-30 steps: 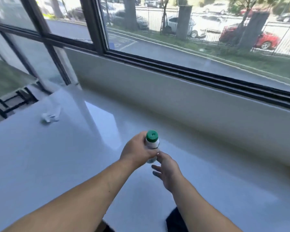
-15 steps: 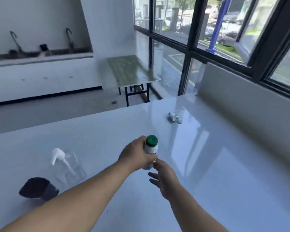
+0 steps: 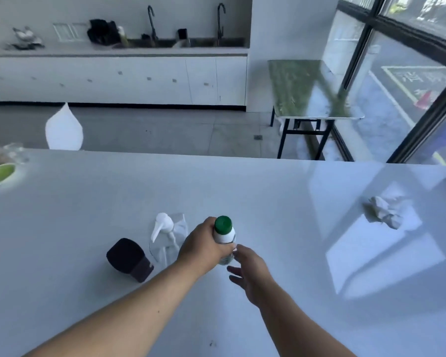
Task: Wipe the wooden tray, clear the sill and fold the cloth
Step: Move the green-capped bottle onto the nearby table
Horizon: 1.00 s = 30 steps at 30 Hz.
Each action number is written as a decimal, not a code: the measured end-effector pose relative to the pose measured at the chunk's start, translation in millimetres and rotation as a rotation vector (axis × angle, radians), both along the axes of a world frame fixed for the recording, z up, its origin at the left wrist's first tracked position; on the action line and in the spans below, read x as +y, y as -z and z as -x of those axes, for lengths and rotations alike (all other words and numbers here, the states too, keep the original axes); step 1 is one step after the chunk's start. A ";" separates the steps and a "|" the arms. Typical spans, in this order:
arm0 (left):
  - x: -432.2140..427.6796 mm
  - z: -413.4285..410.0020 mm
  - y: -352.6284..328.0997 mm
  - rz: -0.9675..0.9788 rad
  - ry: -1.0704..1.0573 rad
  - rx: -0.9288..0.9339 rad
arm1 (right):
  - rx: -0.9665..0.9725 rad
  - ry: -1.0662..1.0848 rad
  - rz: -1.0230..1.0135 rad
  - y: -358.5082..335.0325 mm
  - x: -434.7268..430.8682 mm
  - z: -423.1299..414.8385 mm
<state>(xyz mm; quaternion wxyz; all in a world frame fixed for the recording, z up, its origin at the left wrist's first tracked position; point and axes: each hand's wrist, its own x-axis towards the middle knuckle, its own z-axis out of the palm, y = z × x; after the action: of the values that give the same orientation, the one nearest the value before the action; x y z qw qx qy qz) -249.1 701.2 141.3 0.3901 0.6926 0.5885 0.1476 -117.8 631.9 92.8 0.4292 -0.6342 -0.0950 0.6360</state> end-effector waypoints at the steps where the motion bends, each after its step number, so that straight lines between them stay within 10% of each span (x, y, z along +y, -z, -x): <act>1: 7.7 -3.8 7.8 0.008 -0.026 0.015 | 0.012 -0.034 0.014 8.0 11.5 -4.0; 17: 33.7 -12.6 53.7 0.135 -0.101 0.067 | -0.052 -0.136 0.029 41.8 42.9 -19.2; 30: -58.0 10.6 49.7 0.337 0.262 0.313 | -0.941 0.094 0.224 -19.5 -198.6 -22.8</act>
<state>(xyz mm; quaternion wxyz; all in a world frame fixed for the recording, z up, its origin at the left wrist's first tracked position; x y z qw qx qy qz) -259.8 643.2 91.6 0.4199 0.7025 0.5632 -0.1134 -95.0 433.3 112.3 0.2969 -0.8990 -0.1810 0.2663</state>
